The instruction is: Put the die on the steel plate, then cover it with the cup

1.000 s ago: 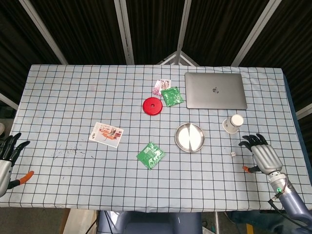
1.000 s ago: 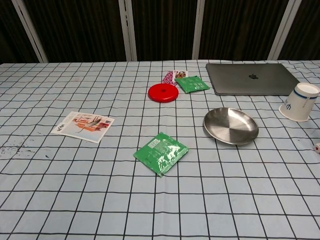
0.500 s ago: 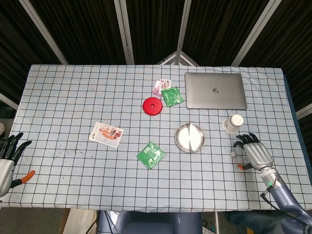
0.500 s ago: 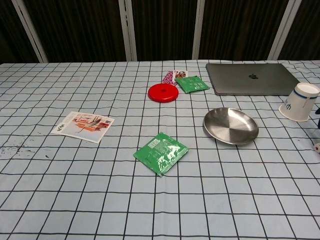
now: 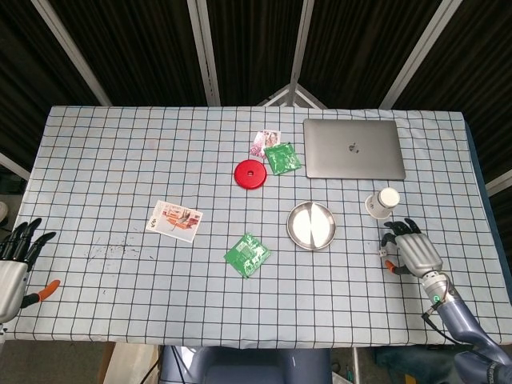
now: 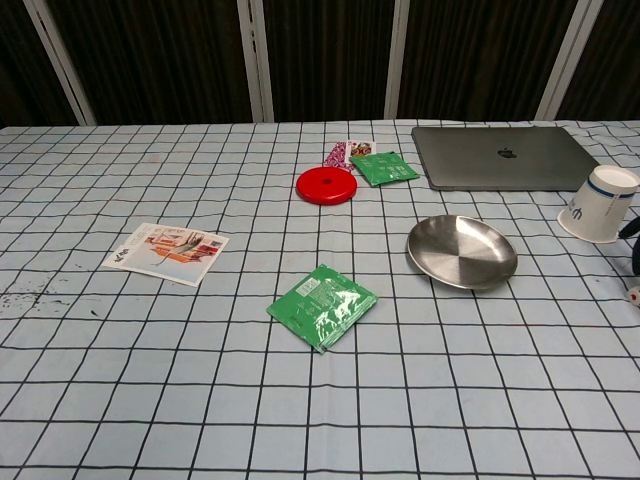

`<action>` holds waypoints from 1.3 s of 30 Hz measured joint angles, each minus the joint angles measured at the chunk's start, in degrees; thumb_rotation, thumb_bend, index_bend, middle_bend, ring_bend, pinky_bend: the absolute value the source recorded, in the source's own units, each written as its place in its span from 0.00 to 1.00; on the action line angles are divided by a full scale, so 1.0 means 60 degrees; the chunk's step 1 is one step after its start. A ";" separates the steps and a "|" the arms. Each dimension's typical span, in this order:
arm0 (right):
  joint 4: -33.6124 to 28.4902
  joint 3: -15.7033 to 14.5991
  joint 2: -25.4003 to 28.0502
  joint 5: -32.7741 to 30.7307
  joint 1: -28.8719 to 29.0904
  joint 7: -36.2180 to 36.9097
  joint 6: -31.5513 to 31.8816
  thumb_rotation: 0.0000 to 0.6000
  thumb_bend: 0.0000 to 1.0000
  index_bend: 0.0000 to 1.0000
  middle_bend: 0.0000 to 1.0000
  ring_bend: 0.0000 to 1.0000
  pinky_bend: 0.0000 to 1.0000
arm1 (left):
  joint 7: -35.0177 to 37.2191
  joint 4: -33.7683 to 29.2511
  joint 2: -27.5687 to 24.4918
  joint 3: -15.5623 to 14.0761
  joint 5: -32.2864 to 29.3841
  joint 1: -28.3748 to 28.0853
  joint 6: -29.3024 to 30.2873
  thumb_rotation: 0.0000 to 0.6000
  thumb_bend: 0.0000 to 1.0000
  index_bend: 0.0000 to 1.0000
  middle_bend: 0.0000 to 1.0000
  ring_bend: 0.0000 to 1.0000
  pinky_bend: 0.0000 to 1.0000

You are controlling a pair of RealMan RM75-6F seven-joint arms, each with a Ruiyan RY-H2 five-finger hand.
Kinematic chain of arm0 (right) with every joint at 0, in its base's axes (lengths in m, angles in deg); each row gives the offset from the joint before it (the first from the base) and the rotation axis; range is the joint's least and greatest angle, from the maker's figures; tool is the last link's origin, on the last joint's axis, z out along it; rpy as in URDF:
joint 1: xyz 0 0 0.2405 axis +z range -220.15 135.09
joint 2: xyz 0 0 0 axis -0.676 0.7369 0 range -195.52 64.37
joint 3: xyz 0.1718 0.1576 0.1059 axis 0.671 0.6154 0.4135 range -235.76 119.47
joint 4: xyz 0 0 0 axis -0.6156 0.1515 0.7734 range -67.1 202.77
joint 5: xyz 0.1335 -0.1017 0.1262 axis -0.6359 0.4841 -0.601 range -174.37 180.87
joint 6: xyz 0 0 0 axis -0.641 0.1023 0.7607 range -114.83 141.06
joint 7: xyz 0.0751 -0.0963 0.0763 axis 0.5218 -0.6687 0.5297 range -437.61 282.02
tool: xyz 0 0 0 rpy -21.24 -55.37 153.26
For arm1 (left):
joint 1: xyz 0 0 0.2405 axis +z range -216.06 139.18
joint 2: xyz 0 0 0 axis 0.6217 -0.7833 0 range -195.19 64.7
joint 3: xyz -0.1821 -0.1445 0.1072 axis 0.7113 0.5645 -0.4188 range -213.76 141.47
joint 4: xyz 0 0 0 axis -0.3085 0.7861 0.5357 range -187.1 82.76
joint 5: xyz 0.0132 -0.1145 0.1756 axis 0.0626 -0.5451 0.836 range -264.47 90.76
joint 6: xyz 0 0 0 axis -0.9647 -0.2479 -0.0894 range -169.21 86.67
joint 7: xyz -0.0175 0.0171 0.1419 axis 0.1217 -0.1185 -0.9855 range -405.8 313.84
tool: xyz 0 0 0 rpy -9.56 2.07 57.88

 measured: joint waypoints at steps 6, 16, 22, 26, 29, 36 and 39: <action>0.0206 -0.0079 -0.0111 0.0006 0.0029 0.0151 0.0002 1.00 0.33 0.44 0.16 0.13 0.00 | -0.0116 -0.0023 0.0036 -0.0001 -0.0032 -0.0022 -0.0055 1.00 0.26 0.17 0.00 0.00 0.13; 0.0434 -0.0119 -0.0295 -0.0003 0.0165 0.0199 -0.0074 1.00 0.33 0.44 0.16 0.13 0.00 | -0.0266 -0.0042 0.0095 -0.0012 -0.0046 -0.0062 -0.0134 1.00 0.26 0.17 0.00 0.00 0.13; 0.0595 -0.0117 -0.0405 -0.0122 0.0274 0.0142 -0.0301 1.00 0.33 0.44 0.16 0.13 0.00 | -0.0319 -0.0033 0.0125 0.0010 -0.0110 -0.0087 -0.0182 1.00 0.26 0.17 0.00 0.00 0.13; 0.0722 -0.0139 -0.0481 -0.0179 0.0322 0.0160 -0.0416 1.00 0.33 0.45 0.16 0.14 0.00 | -0.0373 -0.0029 0.0149 0.0007 -0.0117 -0.0099 -0.0205 1.00 0.26 0.17 0.00 0.00 0.13; 0.0806 -0.0154 -0.0526 -0.0191 0.0342 0.0199 -0.0435 1.00 0.33 0.46 0.16 0.14 0.00 | -0.0431 -0.0030 0.0176 0.0008 -0.0133 -0.0114 -0.0234 1.00 0.26 0.17 0.00 0.00 0.13; 0.0936 -0.0183 -0.0586 -0.0171 0.0388 0.0273 -0.0416 1.00 0.34 0.50 0.16 0.14 0.01 | -0.0567 -0.0047 0.0227 -0.0004 -0.0147 -0.0140 -0.0286 1.00 0.26 0.18 0.00 0.00 0.13; 0.0952 -0.0185 -0.0598 -0.0167 0.0401 0.0293 -0.0389 1.00 0.34 0.51 0.16 0.14 0.01 | -0.0596 -0.0051 0.0236 -0.0013 -0.0145 -0.0148 -0.0303 1.00 0.26 0.18 0.00 0.00 0.13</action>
